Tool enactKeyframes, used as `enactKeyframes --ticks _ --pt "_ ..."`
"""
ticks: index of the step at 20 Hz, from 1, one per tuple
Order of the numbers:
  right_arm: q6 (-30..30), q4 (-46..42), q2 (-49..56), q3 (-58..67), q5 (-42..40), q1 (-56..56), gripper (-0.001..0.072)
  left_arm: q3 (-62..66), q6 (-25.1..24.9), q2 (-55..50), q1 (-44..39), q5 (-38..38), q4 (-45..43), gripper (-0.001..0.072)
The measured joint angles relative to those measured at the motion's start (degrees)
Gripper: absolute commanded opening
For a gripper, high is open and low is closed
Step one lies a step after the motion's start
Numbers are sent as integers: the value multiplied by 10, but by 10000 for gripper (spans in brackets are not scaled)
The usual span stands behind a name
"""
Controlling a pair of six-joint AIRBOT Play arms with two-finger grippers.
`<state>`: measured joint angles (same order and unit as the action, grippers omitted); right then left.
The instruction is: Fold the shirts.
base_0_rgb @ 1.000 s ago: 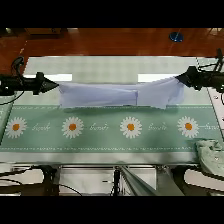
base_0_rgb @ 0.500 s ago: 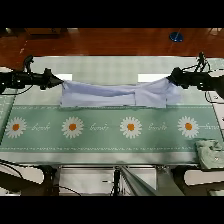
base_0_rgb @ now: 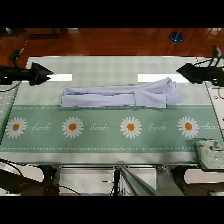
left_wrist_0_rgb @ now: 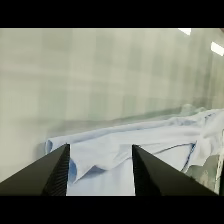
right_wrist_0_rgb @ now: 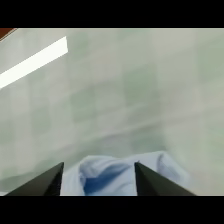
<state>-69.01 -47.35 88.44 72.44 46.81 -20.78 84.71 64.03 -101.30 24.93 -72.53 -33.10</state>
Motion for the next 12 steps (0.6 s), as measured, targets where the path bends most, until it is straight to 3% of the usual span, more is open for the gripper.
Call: enactKeyframes --ticks 2,5,12 --pt "-31 -96 -7 33 73 -41 591 15 5 18 23 -11 -7 457" --pt "-40 -151 3 57 177 -91 591 24 9 37 31 -30 -24 457" --pt "-25 -83 90 70 269 -101 591 30 12 47 -19 -50 -70 457"
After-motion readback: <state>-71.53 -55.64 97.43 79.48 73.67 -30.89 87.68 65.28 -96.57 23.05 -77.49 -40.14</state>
